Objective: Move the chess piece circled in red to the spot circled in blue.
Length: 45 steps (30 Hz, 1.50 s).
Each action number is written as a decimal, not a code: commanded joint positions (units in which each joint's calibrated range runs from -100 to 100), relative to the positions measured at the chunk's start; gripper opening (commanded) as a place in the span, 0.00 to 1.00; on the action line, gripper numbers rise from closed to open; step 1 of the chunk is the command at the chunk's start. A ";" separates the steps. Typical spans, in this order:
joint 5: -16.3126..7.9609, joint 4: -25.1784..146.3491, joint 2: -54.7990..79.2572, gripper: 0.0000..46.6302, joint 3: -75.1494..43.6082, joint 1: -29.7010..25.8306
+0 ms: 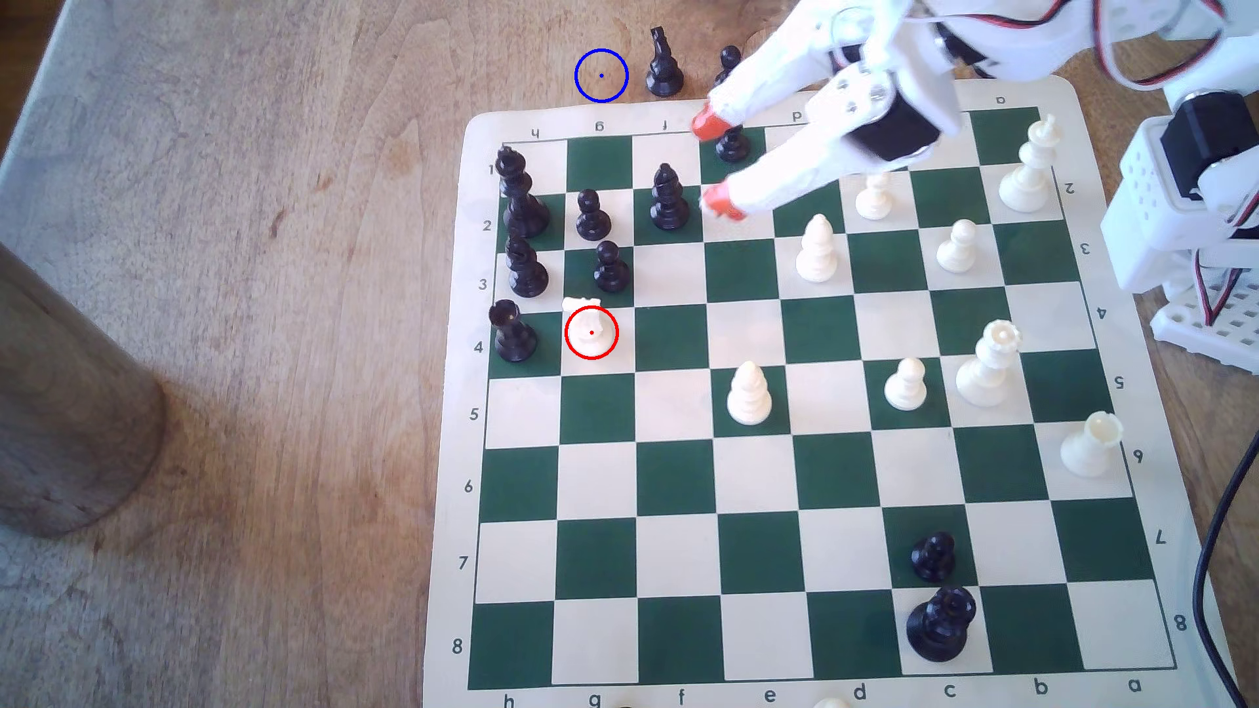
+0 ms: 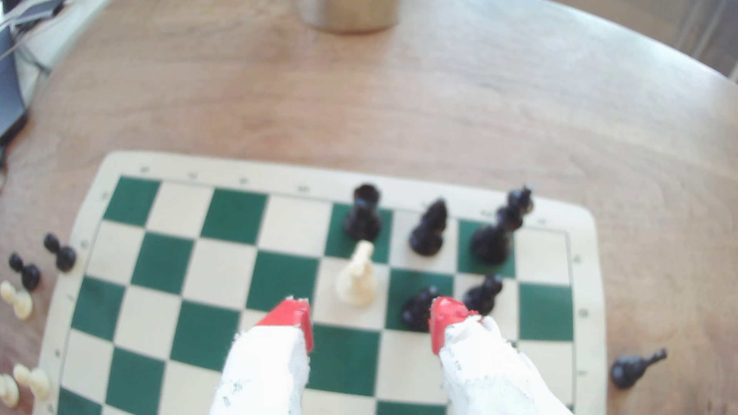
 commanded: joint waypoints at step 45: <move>-9.23 -28.52 40.63 0.39 -9.14 -0.55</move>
